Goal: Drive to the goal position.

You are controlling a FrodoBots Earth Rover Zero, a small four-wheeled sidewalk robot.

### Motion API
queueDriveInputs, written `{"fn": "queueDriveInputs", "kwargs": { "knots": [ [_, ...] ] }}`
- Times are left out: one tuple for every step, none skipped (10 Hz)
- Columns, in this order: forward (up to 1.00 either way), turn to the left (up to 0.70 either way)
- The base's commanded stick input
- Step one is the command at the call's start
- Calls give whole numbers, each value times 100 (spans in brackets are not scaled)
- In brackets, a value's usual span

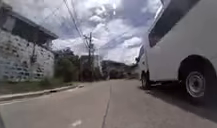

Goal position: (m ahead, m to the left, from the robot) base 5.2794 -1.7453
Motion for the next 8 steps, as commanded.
{"fn": "queueDriveInputs", "kwargs": {
  "knots": [
    [50,0],
    [50,0],
    [50,0],
    [50,0],
    [50,0],
    [50,0],
    [50,0],
    [50,0]
  ]
}}
